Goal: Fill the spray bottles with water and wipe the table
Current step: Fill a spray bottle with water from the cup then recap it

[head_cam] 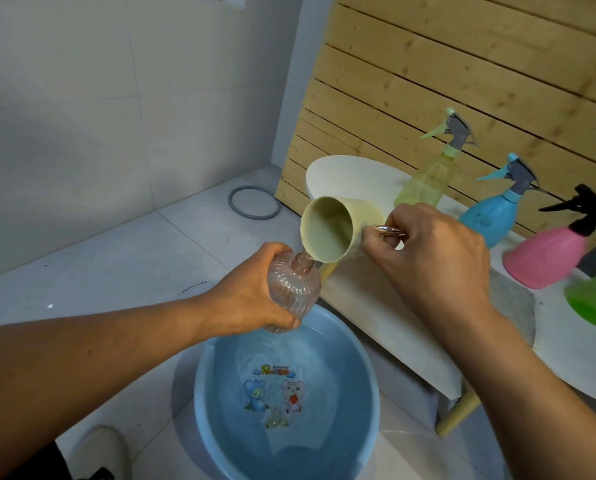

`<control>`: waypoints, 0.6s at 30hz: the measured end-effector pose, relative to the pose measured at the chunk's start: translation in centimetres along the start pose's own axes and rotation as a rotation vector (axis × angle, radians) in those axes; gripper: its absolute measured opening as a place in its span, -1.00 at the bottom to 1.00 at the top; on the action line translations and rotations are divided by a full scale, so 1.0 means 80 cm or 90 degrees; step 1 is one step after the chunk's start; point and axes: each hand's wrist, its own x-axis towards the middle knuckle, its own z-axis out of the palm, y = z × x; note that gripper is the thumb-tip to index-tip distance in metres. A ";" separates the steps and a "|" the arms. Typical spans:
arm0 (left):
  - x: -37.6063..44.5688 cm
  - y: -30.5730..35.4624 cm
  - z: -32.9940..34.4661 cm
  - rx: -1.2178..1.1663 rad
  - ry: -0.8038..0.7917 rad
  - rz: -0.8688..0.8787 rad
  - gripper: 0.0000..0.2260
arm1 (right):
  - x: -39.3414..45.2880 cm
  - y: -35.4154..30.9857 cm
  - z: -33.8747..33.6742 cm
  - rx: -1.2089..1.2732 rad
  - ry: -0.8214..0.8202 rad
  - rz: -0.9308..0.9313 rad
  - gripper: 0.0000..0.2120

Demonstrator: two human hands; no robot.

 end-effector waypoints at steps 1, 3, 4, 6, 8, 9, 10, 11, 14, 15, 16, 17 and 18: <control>0.000 0.000 0.000 0.001 0.000 0.000 -0.09 | 0.000 0.000 0.000 -0.001 0.000 -0.004 -0.69; 0.000 0.000 0.000 0.001 -0.001 -0.002 -0.09 | 0.000 0.000 -0.001 -0.007 0.001 -0.009 -0.68; 0.000 0.000 0.000 0.000 -0.002 -0.002 -0.09 | 0.000 0.000 -0.001 -0.008 0.003 -0.010 -0.68; 0.000 -0.001 0.001 0.000 -0.001 -0.002 -0.09 | 0.000 0.000 -0.001 -0.006 0.007 -0.014 -0.69; 0.000 -0.001 0.002 0.003 0.007 -0.001 -0.09 | 0.000 0.000 0.000 -0.004 0.005 -0.015 -0.68; 0.000 -0.001 0.003 0.004 0.010 -0.001 -0.09 | 0.000 -0.001 0.000 -0.004 0.004 -0.016 -0.68; 0.000 -0.001 0.003 0.005 0.010 -0.002 -0.09 | 0.000 -0.001 -0.001 -0.005 0.004 -0.018 -0.68; 0.001 -0.001 0.003 0.003 0.009 -0.002 -0.09 | 0.000 -0.001 -0.001 -0.006 0.003 -0.018 -0.68; 0.001 -0.001 0.003 -0.001 0.008 -0.002 -0.09 | -0.001 0.000 -0.002 -0.003 0.003 -0.022 -0.67; 0.001 -0.001 0.003 -0.002 0.007 -0.001 -0.09 | -0.001 0.000 -0.002 -0.003 0.002 -0.024 -0.67; 0.001 -0.001 0.003 -0.004 0.006 -0.001 -0.09 | -0.001 0.000 -0.002 -0.003 0.001 -0.025 -0.67; 0.001 -0.001 0.003 -0.008 0.005 -0.001 -0.10 | -0.001 0.000 -0.002 -0.004 0.000 -0.025 -0.67; 0.000 -0.001 0.003 -0.012 0.003 -0.002 -0.10 | -0.001 0.000 -0.002 -0.006 0.000 -0.027 -0.67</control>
